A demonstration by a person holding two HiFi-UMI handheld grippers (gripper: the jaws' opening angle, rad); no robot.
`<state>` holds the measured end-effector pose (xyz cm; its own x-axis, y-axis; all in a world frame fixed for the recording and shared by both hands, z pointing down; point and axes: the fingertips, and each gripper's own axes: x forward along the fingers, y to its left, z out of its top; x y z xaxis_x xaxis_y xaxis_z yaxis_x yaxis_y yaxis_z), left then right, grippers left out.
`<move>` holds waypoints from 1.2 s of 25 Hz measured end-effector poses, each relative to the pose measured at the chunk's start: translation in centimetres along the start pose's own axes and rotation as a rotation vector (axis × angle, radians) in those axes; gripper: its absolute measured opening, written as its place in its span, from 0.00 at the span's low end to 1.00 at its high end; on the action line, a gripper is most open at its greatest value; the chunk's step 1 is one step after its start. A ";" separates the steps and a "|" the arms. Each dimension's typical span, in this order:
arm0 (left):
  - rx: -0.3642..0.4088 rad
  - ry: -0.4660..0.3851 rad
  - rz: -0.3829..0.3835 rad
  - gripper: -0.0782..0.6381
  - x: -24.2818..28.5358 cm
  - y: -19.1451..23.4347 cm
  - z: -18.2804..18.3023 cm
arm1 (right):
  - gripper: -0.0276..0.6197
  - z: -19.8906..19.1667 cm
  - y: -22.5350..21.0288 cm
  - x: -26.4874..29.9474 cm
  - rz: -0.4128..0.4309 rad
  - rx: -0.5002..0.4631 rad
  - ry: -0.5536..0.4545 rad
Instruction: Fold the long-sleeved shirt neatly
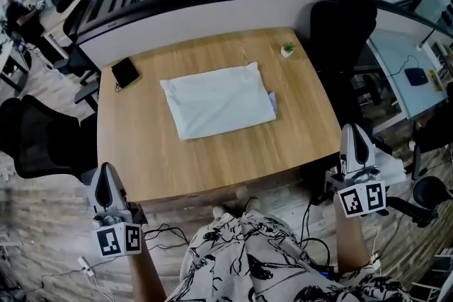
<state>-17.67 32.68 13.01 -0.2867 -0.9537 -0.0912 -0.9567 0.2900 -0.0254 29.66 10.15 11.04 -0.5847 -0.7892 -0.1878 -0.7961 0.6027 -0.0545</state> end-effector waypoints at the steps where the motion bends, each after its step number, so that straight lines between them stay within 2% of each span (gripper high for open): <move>1: 0.009 0.001 0.002 0.11 -0.1 -0.3 0.0 | 0.05 0.2 -0.1 -0.1 0.005 0.013 -0.002; 4: 0.014 0.001 0.004 0.11 -0.5 -1.3 0.0 | 0.05 0.4 -0.1 -0.7 0.019 0.025 0.001; 9: 0.030 0.022 0.017 0.11 -2.1 -1.8 -1.7 | 0.05 -2.1 -0.8 -1.4 0.027 -0.051 0.038; 18: 0.051 0.102 0.093 0.11 -3.9 -1.3 -5.8 | 0.05 -5.8 -2.3 -1.7 0.043 -0.053 0.094; 30: 0.062 0.112 0.078 0.11 -2.7 -2.9 -5.6 | 0.05 -6.4 -2.4 -0.7 0.056 -0.043 0.106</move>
<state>-14.42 33.95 18.92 -0.3672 -0.9300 0.0163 -0.9273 0.3646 -0.0844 31.00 8.47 17.55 -0.6396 -0.7641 -0.0840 -0.7666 0.6422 -0.0047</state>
